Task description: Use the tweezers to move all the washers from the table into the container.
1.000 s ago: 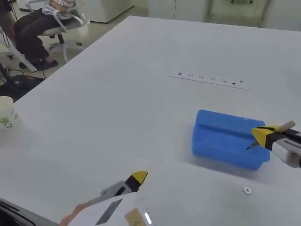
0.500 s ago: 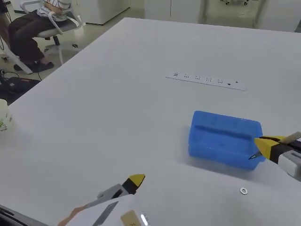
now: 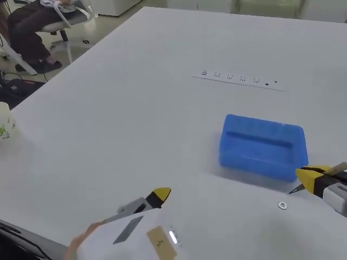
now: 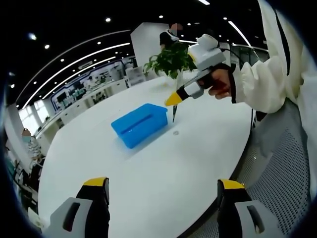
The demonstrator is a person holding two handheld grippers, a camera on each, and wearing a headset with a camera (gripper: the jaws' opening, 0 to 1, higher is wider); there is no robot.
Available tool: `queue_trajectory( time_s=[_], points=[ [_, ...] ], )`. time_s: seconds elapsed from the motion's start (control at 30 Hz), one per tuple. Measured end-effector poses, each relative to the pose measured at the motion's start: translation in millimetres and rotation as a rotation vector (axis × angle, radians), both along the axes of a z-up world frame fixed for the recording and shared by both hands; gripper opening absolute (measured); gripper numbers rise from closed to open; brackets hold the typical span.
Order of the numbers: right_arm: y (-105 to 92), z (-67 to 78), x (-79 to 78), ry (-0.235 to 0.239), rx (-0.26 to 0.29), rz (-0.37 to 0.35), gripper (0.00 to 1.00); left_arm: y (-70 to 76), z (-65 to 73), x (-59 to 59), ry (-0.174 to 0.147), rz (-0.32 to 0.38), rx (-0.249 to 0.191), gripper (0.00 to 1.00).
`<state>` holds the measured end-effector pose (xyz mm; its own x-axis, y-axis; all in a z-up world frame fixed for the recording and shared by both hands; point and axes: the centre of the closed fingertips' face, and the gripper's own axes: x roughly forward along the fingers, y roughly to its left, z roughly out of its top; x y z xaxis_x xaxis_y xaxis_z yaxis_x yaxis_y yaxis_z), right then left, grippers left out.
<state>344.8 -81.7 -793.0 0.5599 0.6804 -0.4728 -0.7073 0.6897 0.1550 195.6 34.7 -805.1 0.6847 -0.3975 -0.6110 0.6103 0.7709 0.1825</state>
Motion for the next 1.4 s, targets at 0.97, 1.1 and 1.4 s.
queue_trajectory(
  time_s=[0.97, 1.1, 1.4],
  points=[
    [1.3, -39.0, -2.9, 0.051, -0.102, 0.026, 0.04, 1.6, -3.6, 0.4, 0.009, 0.004, 0.022, 0.9],
    [2.7, -41.2, -4.1, 0.054, -0.128, 0.043, 0.04, 1.6, -3.8, 0.3, 0.01, 0.003, 0.023, 0.9],
    [3.7, -36.8, -8.0, 0.081, -0.135, 0.057, 0.01, 1.8, -4.9, 0.4, 0.014, 0.003, 0.028, 0.9]
  ],
)
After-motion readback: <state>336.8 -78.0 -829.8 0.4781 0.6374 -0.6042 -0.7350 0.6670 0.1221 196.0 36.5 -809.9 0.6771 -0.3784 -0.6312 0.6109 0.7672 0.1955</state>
